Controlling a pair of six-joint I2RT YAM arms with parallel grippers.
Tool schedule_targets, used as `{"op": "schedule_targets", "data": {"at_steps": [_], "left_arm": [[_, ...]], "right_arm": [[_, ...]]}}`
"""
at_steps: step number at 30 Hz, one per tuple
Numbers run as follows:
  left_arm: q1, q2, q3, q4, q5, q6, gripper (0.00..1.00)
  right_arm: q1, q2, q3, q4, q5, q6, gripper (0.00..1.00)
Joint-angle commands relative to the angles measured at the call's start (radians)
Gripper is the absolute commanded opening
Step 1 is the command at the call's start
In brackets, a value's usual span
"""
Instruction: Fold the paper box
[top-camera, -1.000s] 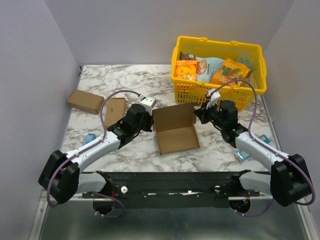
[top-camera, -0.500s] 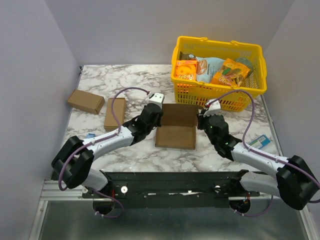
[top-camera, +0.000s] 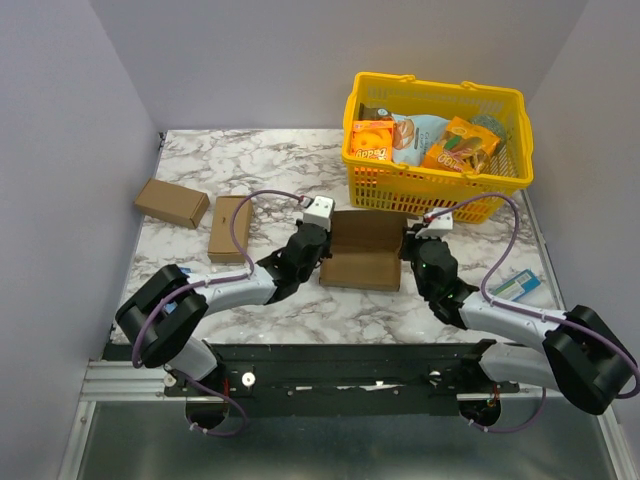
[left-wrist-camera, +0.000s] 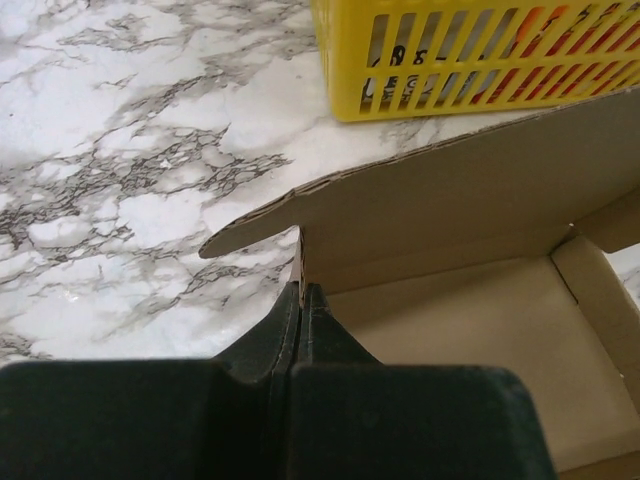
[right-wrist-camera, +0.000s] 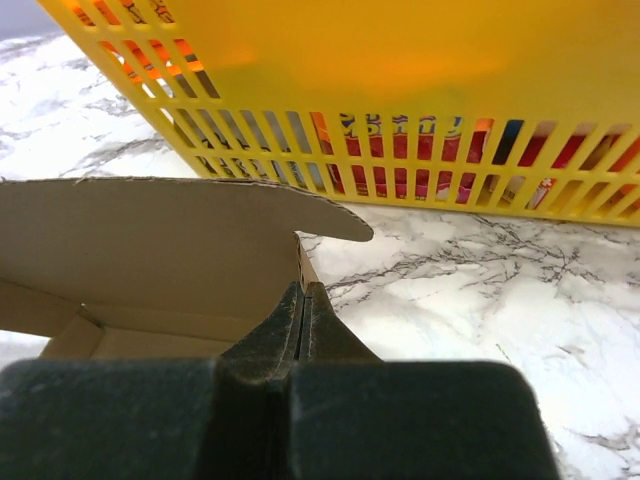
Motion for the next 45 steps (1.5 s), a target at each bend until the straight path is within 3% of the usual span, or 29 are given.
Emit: {"op": "schedule_targets", "data": {"at_steps": [1, 29, 32, 33, 34, 37, 40, 44, 45], "left_arm": [[-0.058, 0.048, -0.040, 0.157, 0.017, -0.013, 0.00], [-0.161, 0.027, -0.278, 0.184, -0.067, -0.099, 0.00], [-0.176, 0.028, -0.286, 0.180, -0.084, -0.101, 0.00], [-0.181, 0.031, -0.286, 0.177, -0.092, -0.096, 0.00], [-0.184, 0.033, -0.284, 0.174, -0.101, -0.090, 0.00], [-0.198, 0.047, -0.271, 0.141, -0.147, -0.079, 0.00], [-0.202, 0.064, -0.260, 0.121, -0.184, -0.073, 0.00], [-0.204, 0.088, -0.258, 0.117, -0.205, -0.075, 0.00], [-0.204, 0.100, -0.258, 0.120, -0.216, -0.075, 0.00]], "right_arm": [[0.034, 0.006, -0.042, 0.092, -0.019, 0.084, 0.01], [0.169, -0.162, -0.103, -0.399, 0.079, 0.422, 0.02], [0.177, -0.191, -0.102, -0.448, 0.070, 0.440, 0.16], [0.180, -0.202, -0.100, -0.460, 0.053, 0.443, 0.23], [0.178, -0.228, -0.099, -0.474, 0.044, 0.446, 0.38], [0.184, -0.289, -0.091, -0.546, 0.000, 0.457, 0.57], [0.186, -0.340, -0.085, -0.627, -0.045, 0.466, 0.69], [0.189, -0.449, -0.089, -0.758, -0.114, 0.453, 0.75], [0.194, -0.566, -0.094, -0.810, -0.152, 0.422, 0.75]]}}
